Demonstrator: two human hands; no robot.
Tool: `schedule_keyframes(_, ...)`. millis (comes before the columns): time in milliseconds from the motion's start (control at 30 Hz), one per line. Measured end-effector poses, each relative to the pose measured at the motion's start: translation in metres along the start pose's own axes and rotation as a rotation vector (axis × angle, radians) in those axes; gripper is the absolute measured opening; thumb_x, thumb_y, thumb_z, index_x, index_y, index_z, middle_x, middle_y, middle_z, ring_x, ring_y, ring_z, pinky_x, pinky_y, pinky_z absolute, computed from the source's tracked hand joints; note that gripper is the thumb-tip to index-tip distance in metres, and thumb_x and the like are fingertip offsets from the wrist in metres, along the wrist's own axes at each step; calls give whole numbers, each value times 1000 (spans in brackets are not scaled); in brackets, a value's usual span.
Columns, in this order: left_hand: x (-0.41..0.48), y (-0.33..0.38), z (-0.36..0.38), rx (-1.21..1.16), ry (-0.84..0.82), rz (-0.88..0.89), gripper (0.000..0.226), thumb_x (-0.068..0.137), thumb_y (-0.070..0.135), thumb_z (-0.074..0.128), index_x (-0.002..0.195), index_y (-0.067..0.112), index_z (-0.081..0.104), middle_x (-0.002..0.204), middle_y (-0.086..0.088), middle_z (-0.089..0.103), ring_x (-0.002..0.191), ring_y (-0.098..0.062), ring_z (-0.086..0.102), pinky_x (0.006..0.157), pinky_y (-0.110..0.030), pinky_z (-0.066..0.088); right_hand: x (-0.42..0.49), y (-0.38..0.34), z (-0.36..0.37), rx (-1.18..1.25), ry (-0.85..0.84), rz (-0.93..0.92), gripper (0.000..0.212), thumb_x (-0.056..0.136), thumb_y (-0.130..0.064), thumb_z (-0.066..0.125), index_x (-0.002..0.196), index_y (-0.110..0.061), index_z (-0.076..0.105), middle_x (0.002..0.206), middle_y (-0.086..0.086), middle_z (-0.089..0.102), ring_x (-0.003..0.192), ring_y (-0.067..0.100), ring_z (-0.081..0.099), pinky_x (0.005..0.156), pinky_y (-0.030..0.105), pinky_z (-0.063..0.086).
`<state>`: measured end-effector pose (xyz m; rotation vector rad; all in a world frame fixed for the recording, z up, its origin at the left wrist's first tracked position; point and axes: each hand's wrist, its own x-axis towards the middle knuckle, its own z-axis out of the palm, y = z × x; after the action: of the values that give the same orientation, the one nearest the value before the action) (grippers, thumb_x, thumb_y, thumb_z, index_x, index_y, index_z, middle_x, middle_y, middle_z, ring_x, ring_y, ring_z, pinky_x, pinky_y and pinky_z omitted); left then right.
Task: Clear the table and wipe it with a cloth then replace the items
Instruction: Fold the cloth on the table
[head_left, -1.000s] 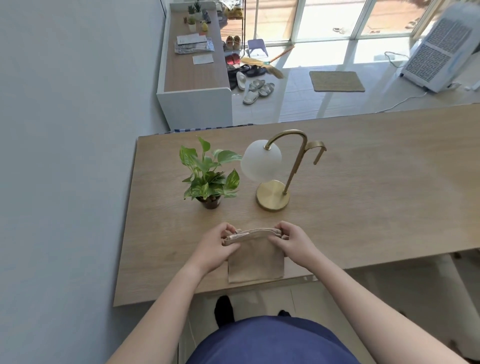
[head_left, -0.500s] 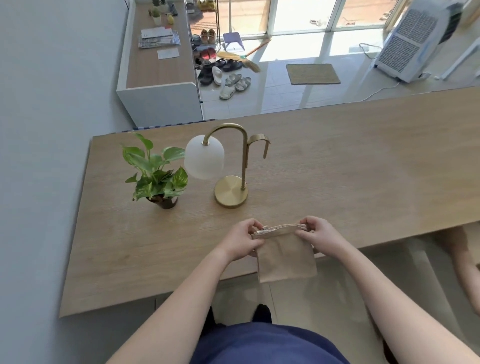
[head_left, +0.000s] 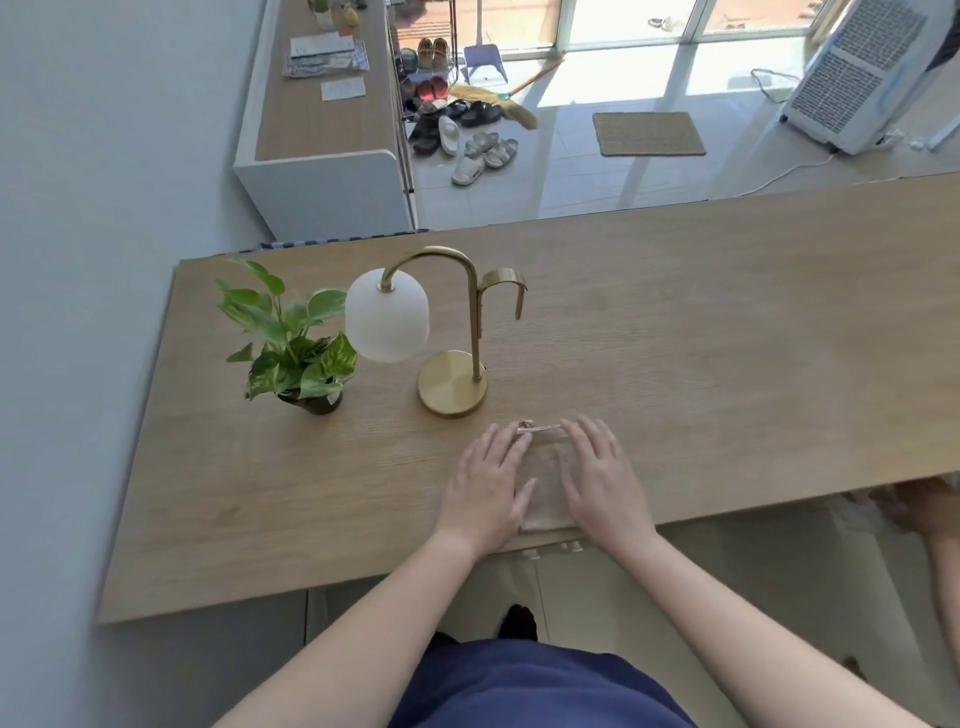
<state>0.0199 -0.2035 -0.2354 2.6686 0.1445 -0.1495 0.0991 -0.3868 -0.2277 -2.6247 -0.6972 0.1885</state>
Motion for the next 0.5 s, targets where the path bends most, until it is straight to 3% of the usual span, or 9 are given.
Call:
schedule_keyframes(100,-13,-5,11,72,-114,3,71,110,62,32,172,32,12,180,11,-10,166,-18,-10,135,-43,2,-19,0,21,-45,-125,-32,60,112,-42,40,168,-31,23,176,2,20,164,19,7,133,38,3)
schedule_keyframes(233,-18,-8,11,121,-138,1,74,109,67,28,171,38,-1,176,16,-23,163,-16,-19,127,-36,-12,-27,5,32,-120,-209,-39,63,112,-58,22,169,-41,0,177,-9,-9,162,9,-17,130,30,-12)
schedule_keyframes(333,-16,-9,11,130,-153,-4,75,108,69,26,170,40,-4,176,17,-23,164,-16,-18,129,-36,-11,-28,5,33,-161,-199,-51,63,113,-57,19,168,-41,-7,175,-11,-16,160,9,-22,128,30,-17)
schedule_keyframes(500,-16,-6,4,112,-186,-32,74,108,68,32,171,40,5,179,14,-12,166,-19,-8,133,-41,-1,-26,5,28,-202,-226,-41,64,112,-58,17,168,-41,-6,176,-9,-14,162,12,-17,131,37,-10)
